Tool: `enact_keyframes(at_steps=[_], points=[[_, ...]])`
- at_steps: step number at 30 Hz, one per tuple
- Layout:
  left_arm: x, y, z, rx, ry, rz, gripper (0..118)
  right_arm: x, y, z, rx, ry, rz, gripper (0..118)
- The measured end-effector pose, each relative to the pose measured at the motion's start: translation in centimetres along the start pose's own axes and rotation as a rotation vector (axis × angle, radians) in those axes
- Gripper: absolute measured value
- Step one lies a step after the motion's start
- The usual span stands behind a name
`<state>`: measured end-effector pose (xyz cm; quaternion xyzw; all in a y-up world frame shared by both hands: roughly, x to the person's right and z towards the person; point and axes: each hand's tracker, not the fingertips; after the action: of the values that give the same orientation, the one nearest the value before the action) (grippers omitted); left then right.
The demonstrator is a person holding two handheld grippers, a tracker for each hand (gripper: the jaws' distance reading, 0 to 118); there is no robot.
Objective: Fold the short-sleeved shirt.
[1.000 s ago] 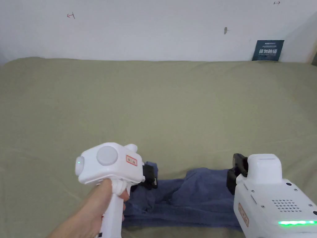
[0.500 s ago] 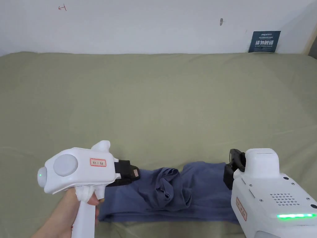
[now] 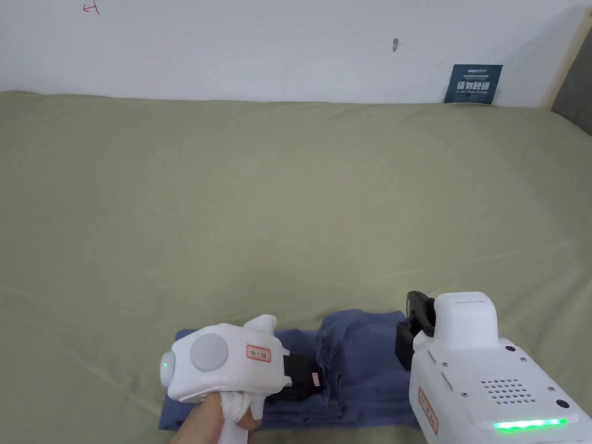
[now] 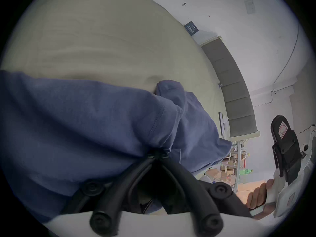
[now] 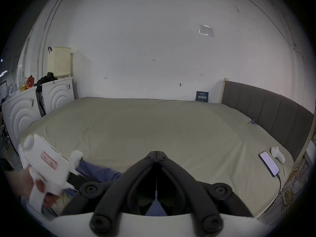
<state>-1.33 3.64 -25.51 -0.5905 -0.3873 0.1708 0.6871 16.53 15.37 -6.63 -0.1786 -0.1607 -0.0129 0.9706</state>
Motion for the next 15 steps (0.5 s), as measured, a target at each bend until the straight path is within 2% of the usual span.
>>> enact_keyframes(at_steps=[3,5,9,13,15], points=[[0.4,0.5,3.0,0.0,0.028,-0.026,0,0.1,0.1,-0.1,-0.002,-0.002,0.01,1],[0.4,1.0,7.2,0.065,-0.001,-0.056,0,0.0,0.2,-0.1,0.003,0.0,0.011,1],[-2.8,1.6,15.2,0.169,-0.026,0.017,0,-0.6,0.5,-0.2,0.018,0.009,0.0,1],[-7.8,1.7,19.0,0.171,0.115,0.043,0,-1.3,0.5,-0.2,0.034,0.021,-0.006,1],[-9.1,1.2,19.1,0.131,0.112,0.055,0,-1.8,0.6,-0.3,0.03,0.024,0.002,1]])
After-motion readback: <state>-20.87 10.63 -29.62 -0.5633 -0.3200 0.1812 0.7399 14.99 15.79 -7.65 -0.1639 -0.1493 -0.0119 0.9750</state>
